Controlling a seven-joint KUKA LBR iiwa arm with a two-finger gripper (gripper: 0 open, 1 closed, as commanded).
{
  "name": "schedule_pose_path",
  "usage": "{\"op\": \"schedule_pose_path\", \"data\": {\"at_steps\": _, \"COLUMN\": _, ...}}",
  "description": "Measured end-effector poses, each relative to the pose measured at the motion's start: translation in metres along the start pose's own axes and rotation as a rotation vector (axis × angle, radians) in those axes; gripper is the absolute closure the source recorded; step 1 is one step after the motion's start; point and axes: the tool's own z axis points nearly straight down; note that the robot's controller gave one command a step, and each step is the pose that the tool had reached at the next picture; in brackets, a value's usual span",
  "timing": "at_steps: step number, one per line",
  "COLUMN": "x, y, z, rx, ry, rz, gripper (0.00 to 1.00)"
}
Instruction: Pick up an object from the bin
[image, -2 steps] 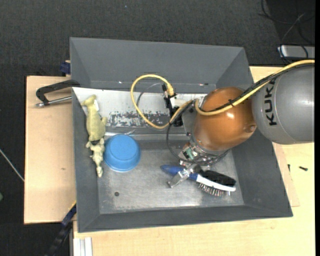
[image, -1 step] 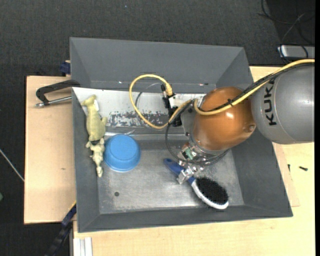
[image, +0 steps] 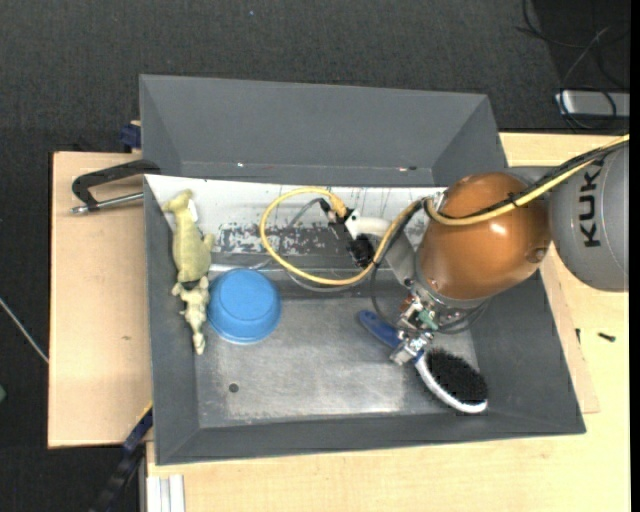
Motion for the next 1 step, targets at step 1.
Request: {"op": "schedule_pose_path", "data": {"at_steps": 1, "x": 0.0046, "y": -0.0002, "z": -0.1323, "rx": 0.004, "ry": 0.005, "rz": 0.021, "gripper": 1.00}}
